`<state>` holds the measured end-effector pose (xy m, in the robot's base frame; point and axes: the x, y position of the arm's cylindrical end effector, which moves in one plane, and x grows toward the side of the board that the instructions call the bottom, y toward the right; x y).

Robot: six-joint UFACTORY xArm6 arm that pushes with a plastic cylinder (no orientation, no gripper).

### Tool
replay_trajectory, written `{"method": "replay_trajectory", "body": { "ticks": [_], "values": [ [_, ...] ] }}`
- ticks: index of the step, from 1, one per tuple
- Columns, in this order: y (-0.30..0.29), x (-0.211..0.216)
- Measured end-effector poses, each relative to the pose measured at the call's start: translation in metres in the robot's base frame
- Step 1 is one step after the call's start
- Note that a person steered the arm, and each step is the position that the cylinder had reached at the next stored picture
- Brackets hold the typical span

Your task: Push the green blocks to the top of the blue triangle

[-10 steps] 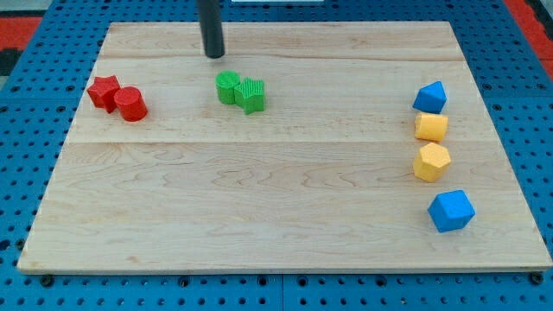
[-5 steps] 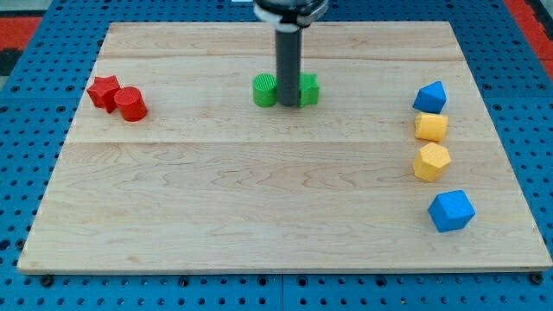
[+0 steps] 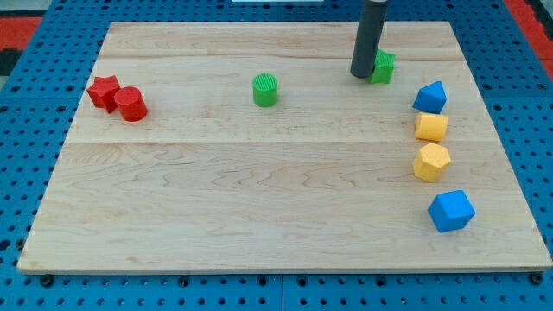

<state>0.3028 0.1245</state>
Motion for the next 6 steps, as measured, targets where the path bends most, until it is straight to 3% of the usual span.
{"method": "replay_trajectory", "body": {
  "ticks": [3, 4, 5, 6],
  "values": [
    [0.069, -0.006],
    [0.061, -0.016],
    [-0.009, -0.047],
    [-0.102, -0.051]
  ]
}}
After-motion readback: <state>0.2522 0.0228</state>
